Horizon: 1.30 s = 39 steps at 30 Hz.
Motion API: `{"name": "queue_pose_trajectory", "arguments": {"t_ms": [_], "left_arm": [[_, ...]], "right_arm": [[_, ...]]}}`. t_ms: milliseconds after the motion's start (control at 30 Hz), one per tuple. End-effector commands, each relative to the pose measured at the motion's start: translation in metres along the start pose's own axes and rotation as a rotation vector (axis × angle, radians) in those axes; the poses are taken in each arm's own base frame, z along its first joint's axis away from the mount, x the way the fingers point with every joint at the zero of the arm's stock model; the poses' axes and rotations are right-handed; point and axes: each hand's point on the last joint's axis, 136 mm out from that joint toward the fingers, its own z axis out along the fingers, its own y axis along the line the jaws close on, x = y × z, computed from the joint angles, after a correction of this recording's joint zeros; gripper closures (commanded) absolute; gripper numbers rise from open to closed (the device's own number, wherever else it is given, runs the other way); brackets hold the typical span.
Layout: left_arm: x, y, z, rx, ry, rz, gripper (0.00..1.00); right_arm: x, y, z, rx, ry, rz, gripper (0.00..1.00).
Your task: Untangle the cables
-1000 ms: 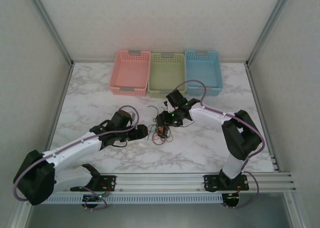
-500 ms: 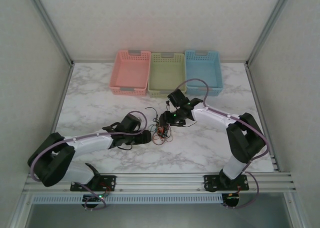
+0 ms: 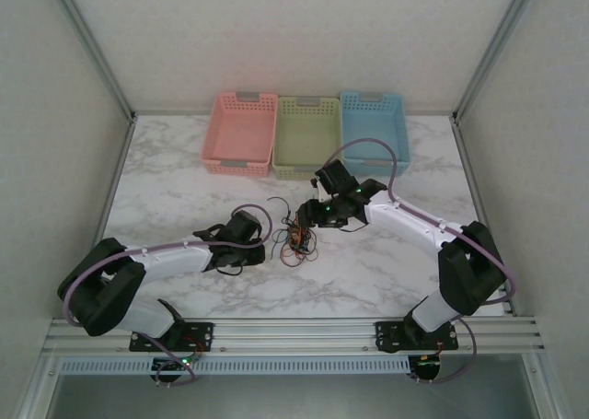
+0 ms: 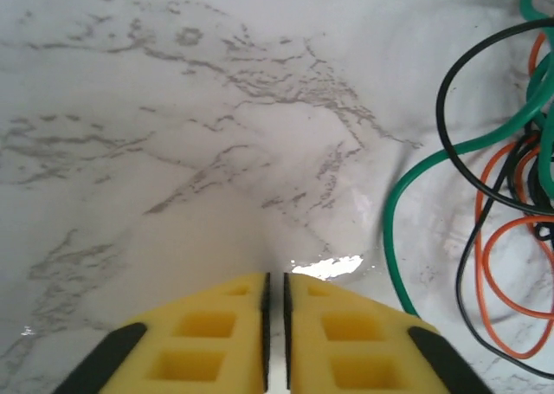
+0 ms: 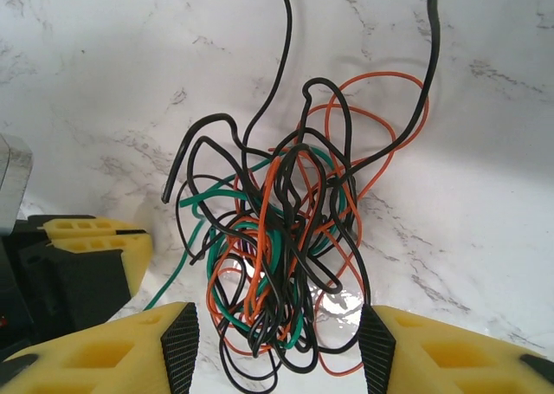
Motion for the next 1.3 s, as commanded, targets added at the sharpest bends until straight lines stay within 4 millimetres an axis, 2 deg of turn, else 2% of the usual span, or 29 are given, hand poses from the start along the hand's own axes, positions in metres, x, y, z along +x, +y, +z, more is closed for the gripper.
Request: {"name": "queue_pose_trajectory", "arguments": {"t_ms": [0,133,267,400,600,733,833,967,1067,1267], "left_arm": [[-0.003,-0.031,-0.004,0.123,-0.006,0.027,0.92],[-0.008,-0.030,-0.020,0.114,-0.045,0.039,0.95],[-0.011,-0.027,-0.037,0.108,-0.073,0.041,0.95],[-0.012,-0.032,-0.046,0.137,-0.086,0.036,0.91],[-0.012,-0.035,-0.049,0.156,-0.085,0.031,0.90],[-0.010,-0.040,-0.050,0.193,-0.080,0.013,0.90],[-0.009,-0.038,-0.050,0.184,-0.080,0.016,0.90],[-0.009,-0.036,-0.053,0.178,-0.084,0.022,0.90],[-0.009,-0.035,-0.053,0.172,-0.084,0.022,0.90],[-0.007,-0.034,-0.051,0.179,-0.082,0.014,0.88]], "right_arm": [[-0.005,0.005,-0.014,0.010,-0.028,-0.030,0.45],[-0.006,0.006,-0.019,0.012,-0.039,-0.034,0.45],[-0.012,-0.002,-0.026,0.067,-0.069,-0.048,0.45],[-0.027,-0.019,-0.023,0.175,-0.099,-0.047,0.46],[-0.058,-0.030,0.007,0.254,-0.102,-0.052,0.50],[-0.076,-0.050,0.022,0.355,-0.096,-0.024,0.54],[-0.080,-0.062,0.027,0.416,-0.098,-0.017,0.54],[-0.076,-0.071,0.038,0.456,-0.060,-0.024,0.55],[-0.072,-0.072,0.048,0.445,-0.035,-0.022,0.62],[-0.075,-0.068,0.048,0.429,-0.047,-0.039,0.84]]}}
